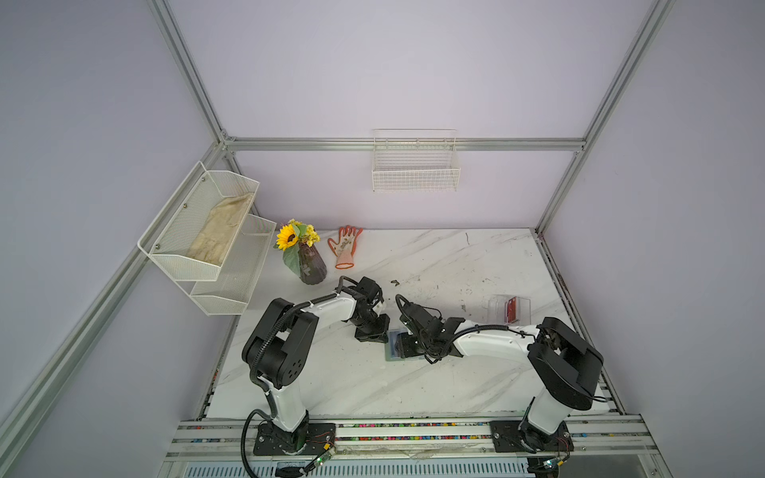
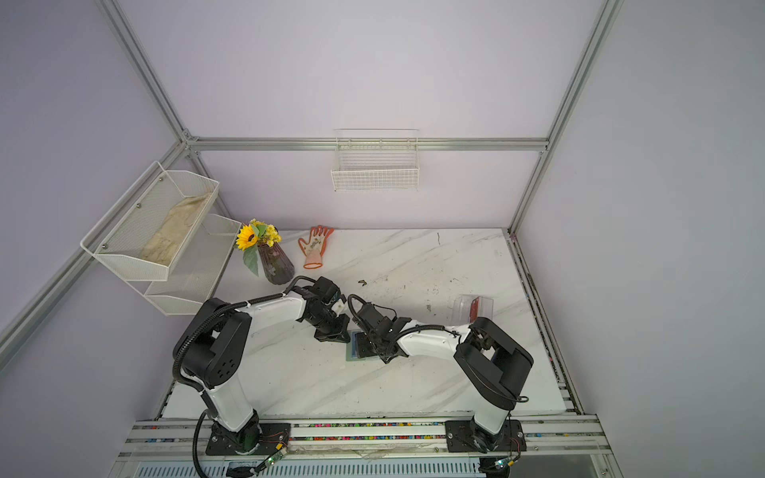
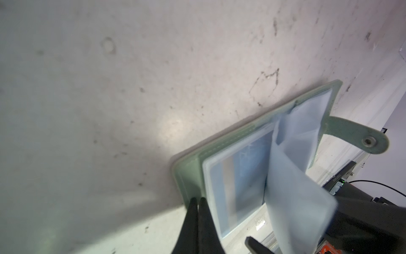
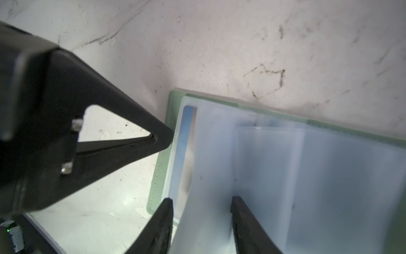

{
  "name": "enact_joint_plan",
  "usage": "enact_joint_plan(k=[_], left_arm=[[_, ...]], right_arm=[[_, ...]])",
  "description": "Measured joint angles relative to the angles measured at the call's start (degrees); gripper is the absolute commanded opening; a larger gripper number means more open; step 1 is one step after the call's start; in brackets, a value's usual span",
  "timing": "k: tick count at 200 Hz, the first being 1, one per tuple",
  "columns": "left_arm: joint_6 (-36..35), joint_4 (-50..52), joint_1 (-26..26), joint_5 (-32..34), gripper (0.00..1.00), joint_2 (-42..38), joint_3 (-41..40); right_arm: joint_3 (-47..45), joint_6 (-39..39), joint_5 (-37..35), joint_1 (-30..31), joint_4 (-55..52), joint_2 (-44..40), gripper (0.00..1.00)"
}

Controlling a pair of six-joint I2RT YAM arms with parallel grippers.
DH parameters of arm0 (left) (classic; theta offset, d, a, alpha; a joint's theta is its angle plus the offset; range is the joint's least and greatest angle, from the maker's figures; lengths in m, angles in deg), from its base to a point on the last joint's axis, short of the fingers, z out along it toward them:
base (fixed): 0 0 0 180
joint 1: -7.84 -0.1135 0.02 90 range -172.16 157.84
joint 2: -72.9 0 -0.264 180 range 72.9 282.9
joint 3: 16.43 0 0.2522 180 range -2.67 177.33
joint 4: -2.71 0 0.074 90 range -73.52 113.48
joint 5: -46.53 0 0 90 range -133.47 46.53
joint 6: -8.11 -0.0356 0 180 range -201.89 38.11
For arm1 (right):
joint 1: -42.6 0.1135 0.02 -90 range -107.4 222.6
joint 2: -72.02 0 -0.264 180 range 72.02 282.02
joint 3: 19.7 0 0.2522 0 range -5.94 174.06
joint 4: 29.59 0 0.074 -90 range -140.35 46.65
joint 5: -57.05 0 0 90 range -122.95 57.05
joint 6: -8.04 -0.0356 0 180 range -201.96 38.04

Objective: Insert credit cards into a card holder
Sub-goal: Turn over the card slot in the card holder.

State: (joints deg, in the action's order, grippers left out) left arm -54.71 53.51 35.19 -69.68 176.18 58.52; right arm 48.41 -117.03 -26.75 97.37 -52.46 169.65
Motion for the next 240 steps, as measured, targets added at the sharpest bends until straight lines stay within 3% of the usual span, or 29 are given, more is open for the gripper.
enact_joint_plan(k=[40,87,117,179,240], left_arm=[[-1.27,3.87,-1.31,0.76,0.00,0.00,1.77],[-1.33,5.46,-1.46,-0.31,0.00,1.07,12.92],[-1.31,5.44,-1.33,-1.62,0.00,1.53,16.02],[-1.16,5.25,-0.04,-2.14,0.00,2.71,15.72],[0.24,3.32,0.04,-2.36,0.00,0.76,9.49]], right_arm=[[-1.16,0.07,3.54,0.00,3.48,0.37,0.47],[-1.97,0.44,5.90,0.00,5.99,0.83,0.45],[-2.78,0.44,6.45,0.00,7.39,0.79,0.44],[-3.98,0.24,6.47,0.00,8.31,0.00,0.44],[-4.13,-0.24,5.60,0.00,7.93,-0.26,0.44]])
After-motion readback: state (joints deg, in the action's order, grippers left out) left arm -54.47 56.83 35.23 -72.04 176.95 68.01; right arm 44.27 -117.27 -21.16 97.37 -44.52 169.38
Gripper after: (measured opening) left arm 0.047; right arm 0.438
